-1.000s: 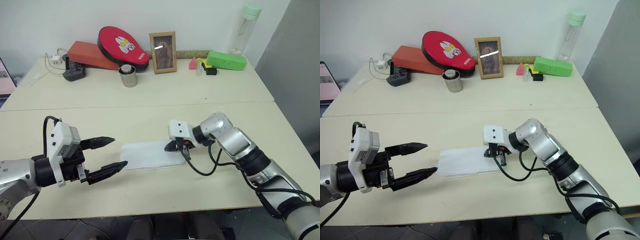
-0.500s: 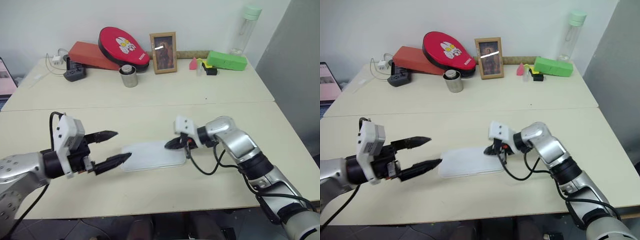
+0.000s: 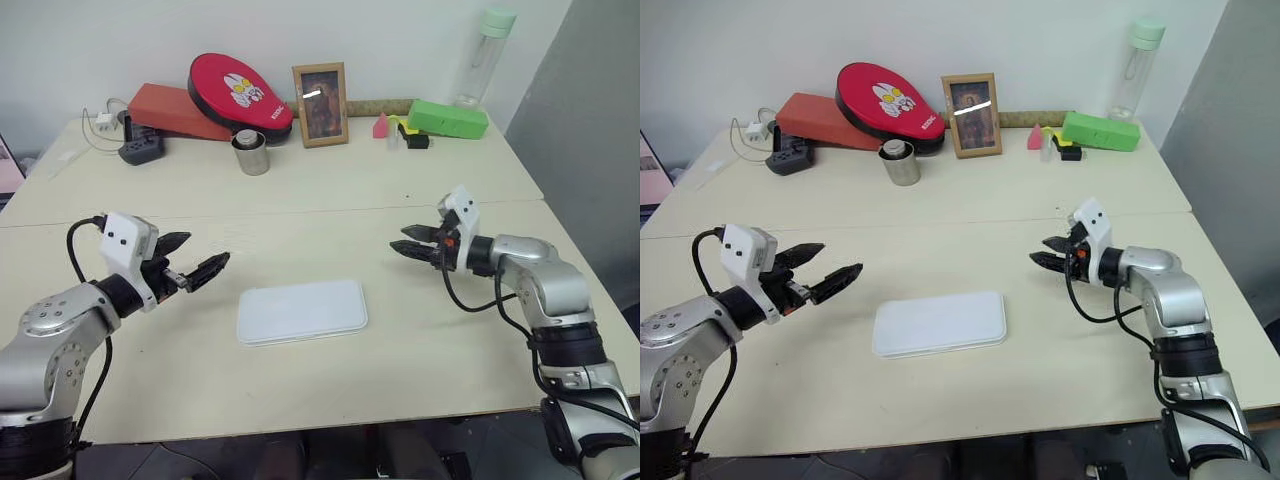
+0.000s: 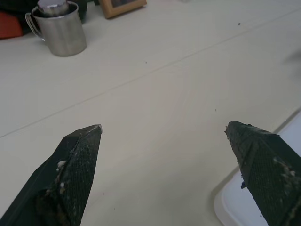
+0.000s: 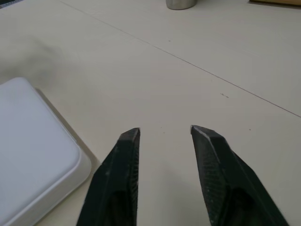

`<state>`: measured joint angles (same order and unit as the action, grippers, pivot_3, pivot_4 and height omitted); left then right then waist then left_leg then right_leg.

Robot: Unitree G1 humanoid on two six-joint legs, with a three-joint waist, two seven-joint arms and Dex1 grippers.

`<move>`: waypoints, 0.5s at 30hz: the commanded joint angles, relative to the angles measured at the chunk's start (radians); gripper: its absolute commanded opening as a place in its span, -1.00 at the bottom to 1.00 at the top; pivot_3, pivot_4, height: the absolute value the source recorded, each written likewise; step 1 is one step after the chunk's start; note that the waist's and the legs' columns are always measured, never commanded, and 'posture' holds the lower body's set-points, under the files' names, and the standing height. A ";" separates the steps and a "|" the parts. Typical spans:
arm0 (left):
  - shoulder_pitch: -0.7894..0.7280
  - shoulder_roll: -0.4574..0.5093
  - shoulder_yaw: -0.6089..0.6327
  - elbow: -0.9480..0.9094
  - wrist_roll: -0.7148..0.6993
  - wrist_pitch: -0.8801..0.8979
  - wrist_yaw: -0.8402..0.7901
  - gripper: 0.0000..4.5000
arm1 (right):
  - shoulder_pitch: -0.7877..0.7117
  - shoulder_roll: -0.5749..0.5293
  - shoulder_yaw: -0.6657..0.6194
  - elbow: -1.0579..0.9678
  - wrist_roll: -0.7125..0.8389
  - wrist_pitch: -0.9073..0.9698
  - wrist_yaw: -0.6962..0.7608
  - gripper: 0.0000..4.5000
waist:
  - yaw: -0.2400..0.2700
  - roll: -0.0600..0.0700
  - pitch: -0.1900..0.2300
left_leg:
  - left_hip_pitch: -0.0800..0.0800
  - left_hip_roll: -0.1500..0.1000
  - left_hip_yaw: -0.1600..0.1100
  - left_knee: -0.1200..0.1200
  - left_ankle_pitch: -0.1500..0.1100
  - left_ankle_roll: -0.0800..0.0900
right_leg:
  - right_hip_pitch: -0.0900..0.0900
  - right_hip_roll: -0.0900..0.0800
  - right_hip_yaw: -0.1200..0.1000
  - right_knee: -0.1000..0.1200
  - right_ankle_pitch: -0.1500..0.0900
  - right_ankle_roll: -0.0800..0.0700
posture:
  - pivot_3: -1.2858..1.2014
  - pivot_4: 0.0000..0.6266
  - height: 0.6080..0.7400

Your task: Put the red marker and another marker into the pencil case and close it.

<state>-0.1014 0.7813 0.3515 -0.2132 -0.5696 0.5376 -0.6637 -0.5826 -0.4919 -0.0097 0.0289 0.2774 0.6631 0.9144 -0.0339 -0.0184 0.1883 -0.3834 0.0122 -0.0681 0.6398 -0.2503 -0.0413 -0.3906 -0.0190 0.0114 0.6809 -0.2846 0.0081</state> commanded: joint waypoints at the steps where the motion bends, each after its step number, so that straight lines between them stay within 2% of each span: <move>1: -0.019 -0.016 0.001 0.049 0.036 -0.047 -0.004 1.00 | 0.028 -0.020 -0.049 -0.076 0.042 -0.012 -0.020 0.41 | 0.002 0.000 0.000 | 0.000 0.000 0.000 0.000 0.000 0.000 | 0.000 0.000 0.000 0.000 0.000 0.000 | 0.03 -0.52 1.00; 6: -0.028 -0.042 -0.022 0.056 0.050 -0.053 -0.011 1.00 | 0.054 -0.025 -0.067 -0.121 0.086 0.005 -0.037 0.97 | 0.004 0.000 0.000 | 0.000 0.000 0.002 0.000 0.000 0.000 | 0.000 0.000 0.000 0.000 0.000 0.001 | 0.03 -0.52 1.00; 11: -0.020 -0.080 -0.057 0.063 0.060 -0.046 -0.006 1.00 | 0.087 -0.049 -0.060 -0.143 0.085 -0.015 -0.045 0.99 | 0.004 0.000 0.000 | 0.000 0.000 0.003 0.000 0.000 0.000 | 0.000 -0.001 0.001 0.000 0.001 0.001 | 0.03 -0.52 1.00; 15: -0.035 -0.068 -0.053 0.064 0.054 -0.038 -0.020 1.00 | 0.098 -0.054 -0.045 -0.170 0.091 -0.010 -0.052 0.99 | 0.003 -0.001 0.000 | 0.000 0.000 0.003 0.000 0.000 0.000 | 0.001 -0.001 0.001 -0.001 0.001 0.001 | 0.03 -0.52 1.00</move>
<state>-0.1202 0.6977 0.2775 -0.1373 -0.5178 0.5053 -0.6718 -0.4821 -0.5401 -0.0481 -0.0790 0.3435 0.6637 0.8670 -0.0306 -0.0189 0.1886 -0.3835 0.0124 -0.0646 0.6402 -0.2502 -0.0413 -0.3901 -0.0196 0.0125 0.6805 -0.2839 0.0096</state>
